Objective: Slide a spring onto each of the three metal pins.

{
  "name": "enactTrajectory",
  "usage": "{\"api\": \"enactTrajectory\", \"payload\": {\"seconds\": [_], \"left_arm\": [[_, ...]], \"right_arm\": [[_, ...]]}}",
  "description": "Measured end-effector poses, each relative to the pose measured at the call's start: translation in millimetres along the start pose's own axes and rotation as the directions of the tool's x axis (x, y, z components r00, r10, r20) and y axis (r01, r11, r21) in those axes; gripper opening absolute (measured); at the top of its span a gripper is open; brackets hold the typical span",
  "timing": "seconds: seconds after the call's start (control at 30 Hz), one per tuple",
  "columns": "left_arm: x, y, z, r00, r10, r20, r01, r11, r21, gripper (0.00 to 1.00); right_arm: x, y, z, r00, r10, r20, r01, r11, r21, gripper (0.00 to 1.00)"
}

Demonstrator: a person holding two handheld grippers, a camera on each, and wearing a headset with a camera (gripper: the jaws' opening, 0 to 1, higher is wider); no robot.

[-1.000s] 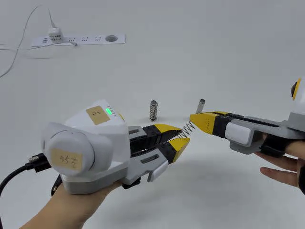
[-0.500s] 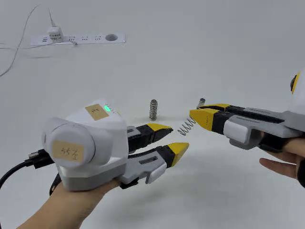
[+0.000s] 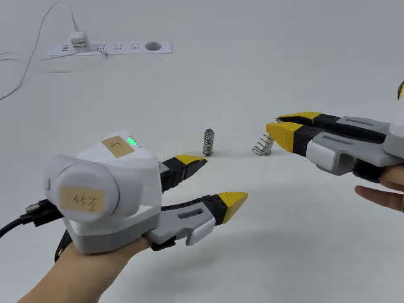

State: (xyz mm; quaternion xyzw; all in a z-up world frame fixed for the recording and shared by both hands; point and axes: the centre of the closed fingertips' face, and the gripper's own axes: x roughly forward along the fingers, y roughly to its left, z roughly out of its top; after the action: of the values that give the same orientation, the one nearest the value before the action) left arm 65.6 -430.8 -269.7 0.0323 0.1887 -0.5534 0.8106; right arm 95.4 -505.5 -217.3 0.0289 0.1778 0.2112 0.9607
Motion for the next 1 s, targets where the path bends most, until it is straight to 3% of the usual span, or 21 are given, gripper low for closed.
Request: {"api": "enactTrajectory", "payload": {"seconds": [0.3,0.7,0.8,1.0], "left_arm": [[-11.1,16.9,-1.2,0.9976,0.07,-0.007,-0.07,0.998,-0.012,0.61],[-25.0,30.8,-0.6,0.9909,0.134,-0.014,-0.134,0.991,-0.01,0.74],[-32.5,34.1,1.5,0.9869,0.161,-0.006,-0.161,0.987,0.011,0.8],[-46.3,44.0,1.8,0.9786,0.206,0.0,-0.206,0.979,-0.006,0.86]], "right_arm": [[7.5,-16.3,6.9,0.9989,-0.045,0.01,0.046,0.992,-0.114,0.14],[13.9,-35.3,6.5,0.9952,-0.097,0.012,0.097,0.978,-0.185,0.14],[14.6,-42.8,6.6,0.9917,-0.128,0.013,0.127,0.965,-0.228,0.14],[17.6,-50.8,5.5,0.9883,-0.152,0.013,0.151,0.958,-0.242,0.14]]}}
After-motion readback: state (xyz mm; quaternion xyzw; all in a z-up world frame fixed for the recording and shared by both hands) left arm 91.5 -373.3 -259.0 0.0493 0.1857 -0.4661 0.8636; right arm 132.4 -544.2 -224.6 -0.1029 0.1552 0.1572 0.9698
